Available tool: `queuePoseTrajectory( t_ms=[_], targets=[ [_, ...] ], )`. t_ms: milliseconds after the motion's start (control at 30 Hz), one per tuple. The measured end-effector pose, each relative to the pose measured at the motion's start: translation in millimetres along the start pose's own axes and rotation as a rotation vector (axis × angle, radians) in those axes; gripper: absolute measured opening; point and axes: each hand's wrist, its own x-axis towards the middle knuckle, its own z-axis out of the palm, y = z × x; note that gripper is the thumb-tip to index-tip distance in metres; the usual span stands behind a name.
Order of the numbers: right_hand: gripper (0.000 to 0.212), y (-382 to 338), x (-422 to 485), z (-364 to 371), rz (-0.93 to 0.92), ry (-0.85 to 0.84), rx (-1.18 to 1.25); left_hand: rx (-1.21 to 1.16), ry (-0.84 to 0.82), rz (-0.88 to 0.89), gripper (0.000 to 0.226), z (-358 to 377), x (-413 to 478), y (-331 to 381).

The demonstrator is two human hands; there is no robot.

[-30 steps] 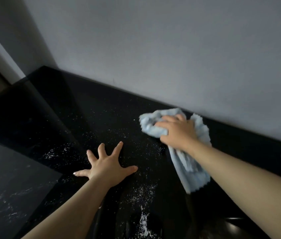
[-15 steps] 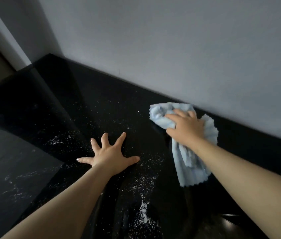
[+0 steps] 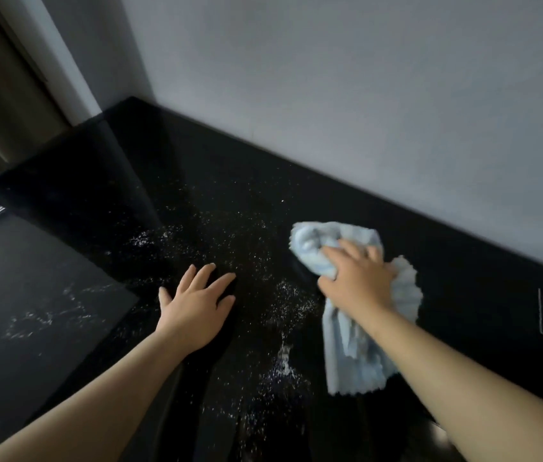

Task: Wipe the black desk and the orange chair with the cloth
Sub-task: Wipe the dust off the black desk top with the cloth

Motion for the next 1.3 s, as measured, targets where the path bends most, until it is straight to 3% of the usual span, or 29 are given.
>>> queuePoseTrajectory(
  t_ms=[100,167,200,267,333,400,533,633,667,767,867,933,1000,1100,1167,1233,1300],
  targets=[
    [0.053,-25.4,-55.9,11.9,-0.306,-0.025,0.125,0.027,0.098,-0.066,0.050,9.1,-23.7,-12.3],
    [0.052,-24.7,-72.2,5.7,-0.414,0.002,0.259,0.041,0.128,-0.085,0.051,15.3,-37.7,-18.2],
    [0.049,-17.5,-69.7,3.4,-0.400,0.101,0.307,0.051,0.140,-0.080,0.052,18.8,-44.8,-21.0],
    [0.042,5.9,-47.4,-5.6,-0.177,0.261,0.288,0.064,0.155,-0.065,0.052,24.9,-57.7,-25.7],
    [0.044,22.9,-29.5,-13.0,0.108,0.129,0.146,0.065,0.141,-0.070,0.052,29.8,-69.0,-29.1],
    [0.046,17.8,-30.6,-9.0,0.161,0.017,0.063,0.049,0.131,-0.108,0.053,34.0,-77.4,-30.9],
    [0.048,-41.5,-83.4,16.2,-0.156,0.025,0.103,0.022,0.137,-0.182,0.053,36.6,-88.4,-31.9],
    [0.049,-63.9,-117.5,17.0,-0.401,-0.028,0.304,0.028,0.141,-0.176,0.053,37.8,-95.0,-33.4],
    [0.047,-59.1,-116.4,10.0,-0.415,0.033,0.366,0.031,0.139,-0.171,0.053,38.8,-98.4,-33.9],
    [0.037,-14.5,-94.2,-8.3,-0.157,0.312,0.316,0.045,0.139,-0.132,0.053,41.8,-109.6,-35.8],
    [0.041,16.9,-90.3,-13.4,0.240,0.063,0.146,0.054,0.142,-0.111,0.053,43.8,-117.1,-35.2],
    [0.046,-2.0,-107.8,-1.8,0.240,0.005,0.080,0.055,0.152,-0.115,0.053,44.6,-119.0,-32.1],
    [0.046,-39.0,-130.3,11.1,0.107,0.048,0.080,0.055,0.161,-0.117,0.053,45.0,-120.3,-29.4],
    [0.047,-77.2,-155.3,25.3,-0.127,0.055,0.240,0.047,0.177,-0.111,0.052,45.7,-122.7,-28.0],
    [0.046,-72.0,-153.5,17.5,-0.175,0.042,0.364,0.041,0.185,-0.100,0.052,46.2,-124.9,-29.4],
    [0.044,-41.3,-143.9,9.2,-0.044,0.168,0.384,0.061,0.185,-0.088,0.052,47.1,-126.5,-32.1],
    [0.047,0.2,-138.2,2.7,0.206,0.202,0.262,0.072,0.187,-0.079,0.051,48.2,-127.1,-33.8]
  ],
)
